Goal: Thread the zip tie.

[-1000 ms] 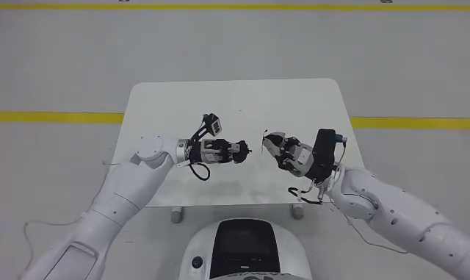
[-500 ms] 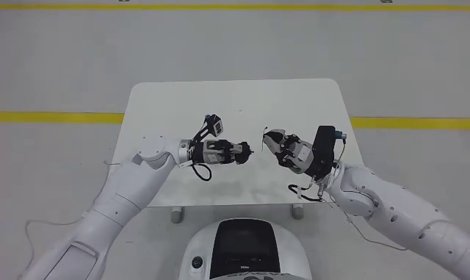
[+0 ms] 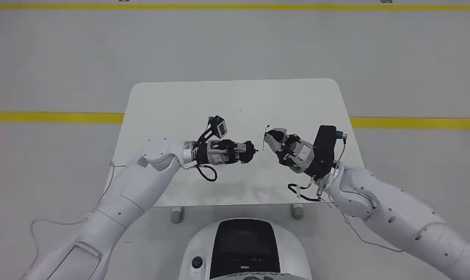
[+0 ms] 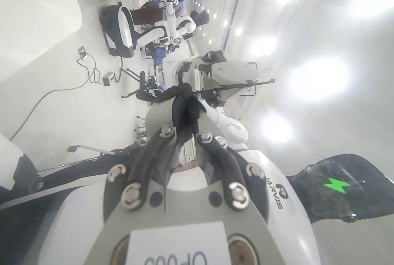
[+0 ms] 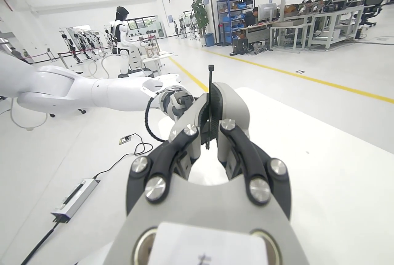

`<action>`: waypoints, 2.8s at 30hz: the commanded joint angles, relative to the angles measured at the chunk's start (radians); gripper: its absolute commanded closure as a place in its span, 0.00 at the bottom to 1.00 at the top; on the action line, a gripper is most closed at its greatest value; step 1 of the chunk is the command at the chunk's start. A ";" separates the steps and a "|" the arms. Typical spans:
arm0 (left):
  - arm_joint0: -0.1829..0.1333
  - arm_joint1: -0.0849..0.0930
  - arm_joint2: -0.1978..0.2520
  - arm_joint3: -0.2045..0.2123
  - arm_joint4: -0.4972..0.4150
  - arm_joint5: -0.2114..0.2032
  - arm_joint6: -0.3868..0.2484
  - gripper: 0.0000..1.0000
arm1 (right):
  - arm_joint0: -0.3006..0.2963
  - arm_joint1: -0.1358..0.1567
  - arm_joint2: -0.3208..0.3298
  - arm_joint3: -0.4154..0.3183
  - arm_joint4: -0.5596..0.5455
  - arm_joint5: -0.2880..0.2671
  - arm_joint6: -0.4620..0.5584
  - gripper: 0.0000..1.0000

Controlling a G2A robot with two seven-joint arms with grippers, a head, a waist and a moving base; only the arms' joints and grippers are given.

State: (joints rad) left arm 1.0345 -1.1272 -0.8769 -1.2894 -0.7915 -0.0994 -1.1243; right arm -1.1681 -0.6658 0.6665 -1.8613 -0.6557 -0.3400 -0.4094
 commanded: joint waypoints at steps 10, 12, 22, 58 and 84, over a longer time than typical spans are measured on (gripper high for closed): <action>-0.007 -0.006 0.009 0.014 -0.007 -0.012 0.003 1.00 | -0.006 -0.017 0.006 0.003 -0.025 0.000 0.004 1.00; -0.008 -0.006 0.010 0.015 -0.006 -0.009 -0.002 1.00 | -0.006 -0.018 0.007 0.007 -0.031 0.000 0.006 1.00; -0.008 -0.006 0.010 0.015 -0.006 -0.009 -0.002 1.00 | -0.020 -0.026 0.022 0.000 -0.043 0.016 0.025 1.00; -0.008 -0.006 0.010 0.015 -0.006 -0.009 -0.002 1.00 | -0.083 -0.091 0.105 0.015 -0.062 0.000 0.091 1.00; -0.008 -0.006 0.010 0.015 -0.006 -0.009 -0.002 1.00 | -0.093 -0.099 0.112 0.023 -0.053 0.000 0.098 1.00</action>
State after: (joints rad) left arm 1.0270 -1.1337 -0.8665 -1.2744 -0.7975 -0.1084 -1.1259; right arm -1.2611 -0.7649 0.7794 -1.8396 -0.7103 -0.3400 -0.3127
